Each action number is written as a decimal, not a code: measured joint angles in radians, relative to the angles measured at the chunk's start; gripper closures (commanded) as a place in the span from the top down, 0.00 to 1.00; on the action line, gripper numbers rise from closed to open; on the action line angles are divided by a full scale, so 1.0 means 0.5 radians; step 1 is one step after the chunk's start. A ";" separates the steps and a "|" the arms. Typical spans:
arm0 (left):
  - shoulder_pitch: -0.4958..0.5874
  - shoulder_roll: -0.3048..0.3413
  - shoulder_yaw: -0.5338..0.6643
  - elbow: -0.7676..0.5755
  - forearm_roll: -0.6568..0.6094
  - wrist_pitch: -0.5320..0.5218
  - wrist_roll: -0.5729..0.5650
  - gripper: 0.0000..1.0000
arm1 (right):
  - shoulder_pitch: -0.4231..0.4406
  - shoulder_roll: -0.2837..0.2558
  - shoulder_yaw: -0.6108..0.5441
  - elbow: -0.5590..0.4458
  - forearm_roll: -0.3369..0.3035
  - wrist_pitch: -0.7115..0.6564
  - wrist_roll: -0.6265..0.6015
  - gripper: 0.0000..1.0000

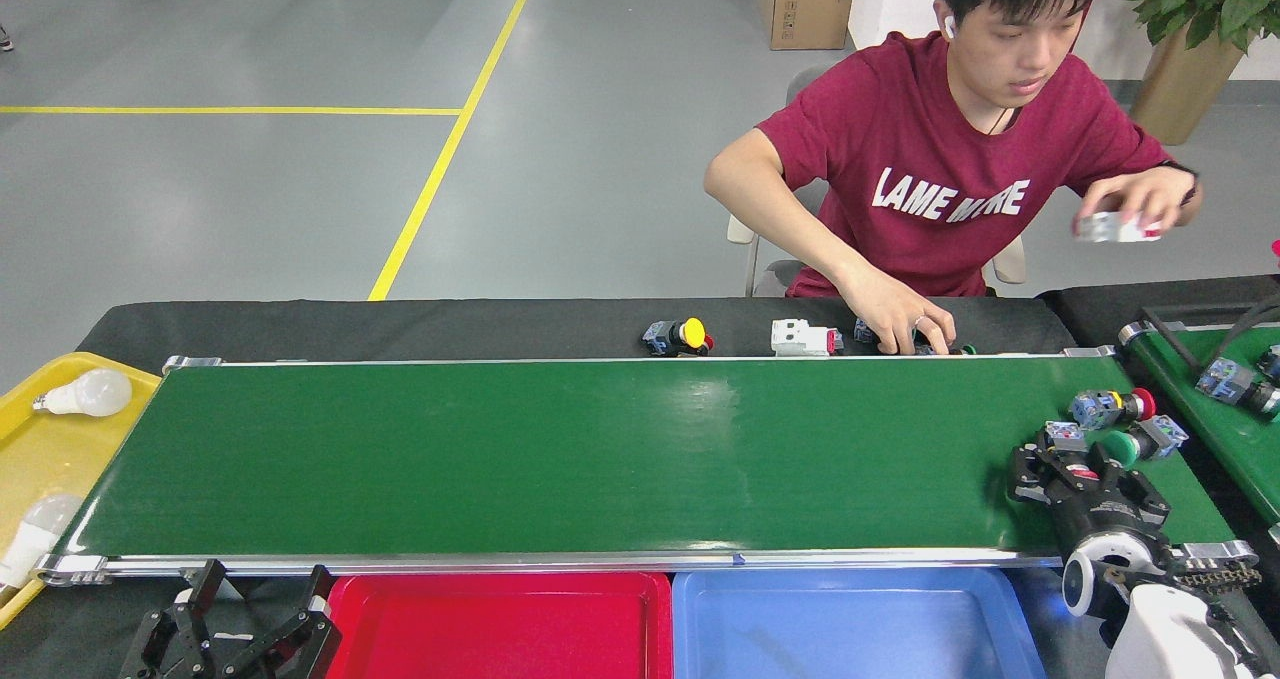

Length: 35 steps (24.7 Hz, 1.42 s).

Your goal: Pick switch part from conveyor to tray

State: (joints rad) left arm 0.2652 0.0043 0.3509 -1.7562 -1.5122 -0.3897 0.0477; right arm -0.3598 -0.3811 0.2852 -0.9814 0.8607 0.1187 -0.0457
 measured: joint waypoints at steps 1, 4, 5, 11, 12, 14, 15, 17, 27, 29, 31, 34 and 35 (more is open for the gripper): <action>0.000 0.000 0.001 0.000 0.000 -0.001 0.000 1.00 | 0.002 0.000 0.000 -0.019 -0.002 -0.022 -0.006 0.01; 0.006 0.000 0.015 0.000 0.000 -0.006 0.000 1.00 | 0.073 -0.020 0.000 -0.270 -0.038 -0.121 -0.012 0.02; 0.007 0.000 0.017 0.000 0.000 -0.006 0.000 1.00 | 0.128 -0.050 0.000 -0.406 -0.067 -0.169 -0.013 0.03; 0.007 0.000 0.019 0.000 0.000 0.000 0.000 1.00 | 0.403 -0.102 0.115 -1.199 -0.124 -0.503 0.100 0.09; 0.007 0.000 0.020 0.000 0.000 0.001 0.000 1.00 | 0.396 -0.062 0.205 -1.252 -0.124 -0.573 0.165 0.12; 0.001 0.000 0.019 0.003 0.000 0.005 0.000 1.00 | 0.355 0.042 0.397 -1.268 -0.115 -0.666 0.264 0.21; -0.007 0.000 0.019 0.005 0.000 0.008 0.000 1.00 | 0.328 0.077 0.528 -1.268 -0.090 -0.689 0.300 0.30; -0.012 0.000 0.020 0.010 0.000 0.022 0.000 1.00 | 0.301 0.115 0.751 -1.268 -0.042 -0.719 0.372 0.51; -0.019 0.000 0.020 0.012 0.000 0.092 0.001 1.00 | 0.204 0.238 0.995 -1.266 0.007 -0.646 0.625 0.94; -0.018 0.004 0.020 0.012 0.000 0.099 0.005 1.00 | 0.203 0.238 0.995 -1.275 0.010 -0.642 0.630 0.94; -0.006 0.025 0.020 0.011 0.000 0.098 -0.014 1.00 | 0.200 0.236 0.953 -1.294 0.016 -0.639 0.636 0.91; 0.002 0.028 0.050 0.011 0.003 0.093 -0.055 1.00 | 0.192 0.168 0.682 -1.316 0.047 -0.593 0.542 0.89; 0.002 0.028 0.069 0.011 0.004 0.093 -0.064 1.00 | 0.193 0.111 0.608 -1.327 0.049 -0.567 0.471 0.89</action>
State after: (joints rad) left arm 0.2664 0.0185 0.3853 -1.7506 -1.5103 -0.3433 0.0159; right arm -0.2634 -0.3256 0.5890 -1.6451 0.8853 -0.1647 0.1900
